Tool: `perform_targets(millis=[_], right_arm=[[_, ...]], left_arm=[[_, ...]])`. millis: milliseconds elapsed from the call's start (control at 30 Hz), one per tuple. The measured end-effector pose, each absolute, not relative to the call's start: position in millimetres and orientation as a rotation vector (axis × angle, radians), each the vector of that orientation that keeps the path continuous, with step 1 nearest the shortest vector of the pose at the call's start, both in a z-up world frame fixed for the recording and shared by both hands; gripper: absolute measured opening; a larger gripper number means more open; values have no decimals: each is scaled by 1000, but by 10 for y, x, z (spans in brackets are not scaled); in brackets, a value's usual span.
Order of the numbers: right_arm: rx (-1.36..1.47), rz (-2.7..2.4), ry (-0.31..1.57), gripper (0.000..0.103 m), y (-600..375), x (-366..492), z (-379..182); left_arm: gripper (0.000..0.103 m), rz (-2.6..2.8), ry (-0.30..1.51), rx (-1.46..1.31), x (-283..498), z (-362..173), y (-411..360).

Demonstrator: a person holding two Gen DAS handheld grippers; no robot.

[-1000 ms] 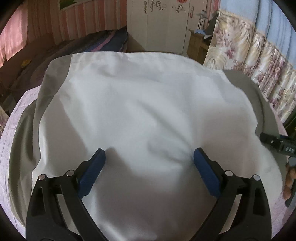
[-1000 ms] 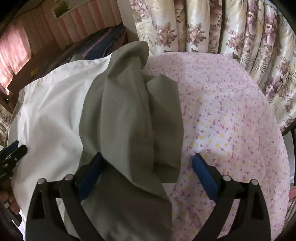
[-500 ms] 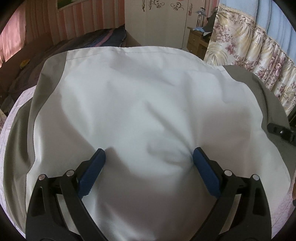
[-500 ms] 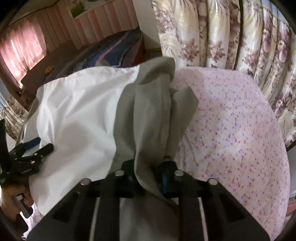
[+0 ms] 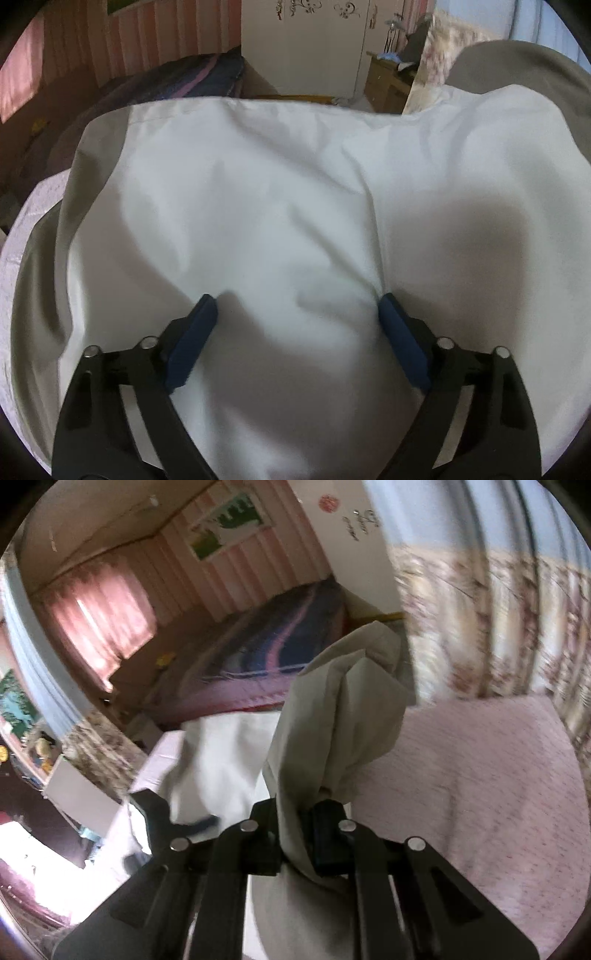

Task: Fold large clothes
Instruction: 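Lift the olive sleeve with the right gripper and fold it over the body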

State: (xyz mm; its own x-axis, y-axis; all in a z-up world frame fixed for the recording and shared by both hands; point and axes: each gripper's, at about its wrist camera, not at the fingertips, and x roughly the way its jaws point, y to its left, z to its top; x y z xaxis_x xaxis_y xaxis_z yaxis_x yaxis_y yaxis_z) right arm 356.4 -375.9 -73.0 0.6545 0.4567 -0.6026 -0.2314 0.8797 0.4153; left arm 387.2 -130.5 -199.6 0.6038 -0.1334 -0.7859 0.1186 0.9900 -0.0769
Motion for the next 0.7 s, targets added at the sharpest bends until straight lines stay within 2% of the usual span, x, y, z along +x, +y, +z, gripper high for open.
perform_targets(millis=[200, 367, 500, 700], right_arm=[[348, 485, 735, 11, -3067, 3614, -486], [419, 521, 739, 11, -2436, 3771, -596], [457, 512, 810, 11, -1853, 3861, -986], [236, 425, 967, 16, -892, 3875, -1737]], left_arm=[[86, -108, 809, -38, 3726, -1478, -721], [86, -34, 773, -72, 3575, -1249, -69], [86, 34, 777, -90, 3387, -1269, 428], [86, 98, 822, -152, 3186, -1479, 900]])
